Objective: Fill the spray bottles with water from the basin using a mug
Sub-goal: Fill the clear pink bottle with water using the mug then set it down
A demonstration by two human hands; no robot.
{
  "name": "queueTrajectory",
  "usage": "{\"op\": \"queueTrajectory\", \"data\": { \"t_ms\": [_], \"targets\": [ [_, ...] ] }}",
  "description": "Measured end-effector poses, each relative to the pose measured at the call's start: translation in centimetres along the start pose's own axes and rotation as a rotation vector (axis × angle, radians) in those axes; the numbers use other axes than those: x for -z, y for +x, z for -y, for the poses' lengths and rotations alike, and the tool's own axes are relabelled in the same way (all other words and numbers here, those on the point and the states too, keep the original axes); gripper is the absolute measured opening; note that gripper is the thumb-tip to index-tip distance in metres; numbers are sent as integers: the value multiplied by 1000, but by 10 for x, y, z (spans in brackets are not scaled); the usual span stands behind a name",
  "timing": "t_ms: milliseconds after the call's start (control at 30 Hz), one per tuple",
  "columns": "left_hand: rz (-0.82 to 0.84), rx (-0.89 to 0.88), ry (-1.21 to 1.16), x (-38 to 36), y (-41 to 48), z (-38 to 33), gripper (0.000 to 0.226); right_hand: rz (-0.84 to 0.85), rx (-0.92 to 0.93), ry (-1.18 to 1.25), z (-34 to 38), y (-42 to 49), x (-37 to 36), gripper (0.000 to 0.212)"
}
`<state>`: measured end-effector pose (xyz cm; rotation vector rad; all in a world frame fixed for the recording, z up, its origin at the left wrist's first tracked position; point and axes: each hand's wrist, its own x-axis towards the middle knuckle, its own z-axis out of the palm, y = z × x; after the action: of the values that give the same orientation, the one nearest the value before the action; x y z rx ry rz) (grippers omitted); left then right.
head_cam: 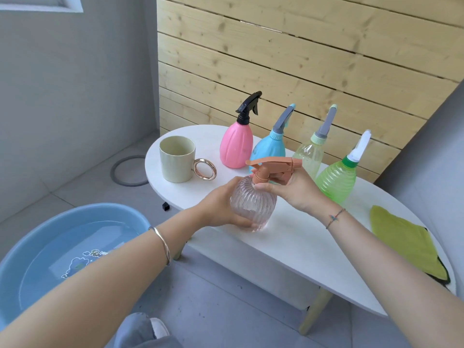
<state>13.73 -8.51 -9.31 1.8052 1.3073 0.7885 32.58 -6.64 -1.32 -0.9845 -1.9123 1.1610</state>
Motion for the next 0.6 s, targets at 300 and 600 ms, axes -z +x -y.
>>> {"op": "queueTrajectory", "data": {
  "t_ms": [300, 600],
  "targets": [
    [-203, 17, -17, -17, -9, -3, 97, -103, 34, -11, -6, 3, -8, 29],
    [-227, 75, -119, -25, -16, -16, 100, -455, -73, -133, -8, -22, -15, 53]
  ]
}}
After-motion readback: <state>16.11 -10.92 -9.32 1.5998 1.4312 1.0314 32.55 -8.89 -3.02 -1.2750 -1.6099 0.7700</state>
